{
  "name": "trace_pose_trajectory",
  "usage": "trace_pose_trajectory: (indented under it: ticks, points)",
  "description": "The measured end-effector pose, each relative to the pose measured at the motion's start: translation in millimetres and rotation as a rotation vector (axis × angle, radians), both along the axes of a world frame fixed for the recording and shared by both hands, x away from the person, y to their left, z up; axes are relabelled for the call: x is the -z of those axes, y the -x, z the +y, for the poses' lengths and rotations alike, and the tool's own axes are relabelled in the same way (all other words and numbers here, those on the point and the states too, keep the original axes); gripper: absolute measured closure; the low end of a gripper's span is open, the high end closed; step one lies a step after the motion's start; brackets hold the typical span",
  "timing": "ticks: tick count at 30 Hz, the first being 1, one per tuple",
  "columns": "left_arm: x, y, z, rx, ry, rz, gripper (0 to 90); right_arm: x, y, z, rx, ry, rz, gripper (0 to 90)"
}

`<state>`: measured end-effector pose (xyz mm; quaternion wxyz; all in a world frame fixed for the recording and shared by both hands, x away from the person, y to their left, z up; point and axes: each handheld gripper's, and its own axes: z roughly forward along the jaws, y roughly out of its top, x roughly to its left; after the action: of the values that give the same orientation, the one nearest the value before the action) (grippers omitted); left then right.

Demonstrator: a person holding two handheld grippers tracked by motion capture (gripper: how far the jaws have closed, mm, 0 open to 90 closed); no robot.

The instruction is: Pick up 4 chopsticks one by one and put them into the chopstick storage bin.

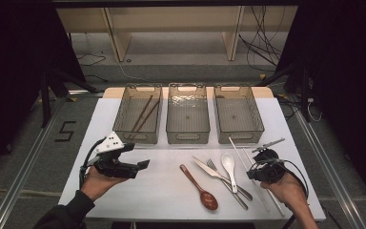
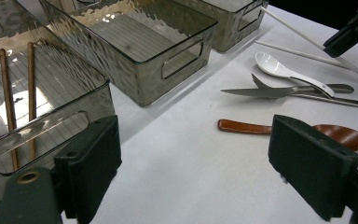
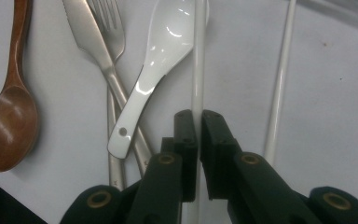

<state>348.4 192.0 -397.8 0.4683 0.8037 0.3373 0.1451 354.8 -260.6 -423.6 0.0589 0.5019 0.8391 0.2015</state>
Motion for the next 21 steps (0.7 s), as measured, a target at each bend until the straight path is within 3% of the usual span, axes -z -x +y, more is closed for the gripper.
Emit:
trace_pose_trajectory:
  ticks: [9,13,21]
  points:
    - [0.1,-0.2,-0.2,0.002,-0.005,0.002,16.6,-6.1,1.5,-0.7,-0.014,-0.030,-0.014,86.1]
    - [0.4,-0.2,-1.0,0.000,-0.001,0.006,16.6,-13.6,2.4,-2.2,-0.008,-0.079,-0.034,86.0]
    - [1.3,-0.1,-5.1,0.008,0.010,0.019,16.6,-32.9,-0.8,9.5,-0.037,-0.208,-0.121,85.9]
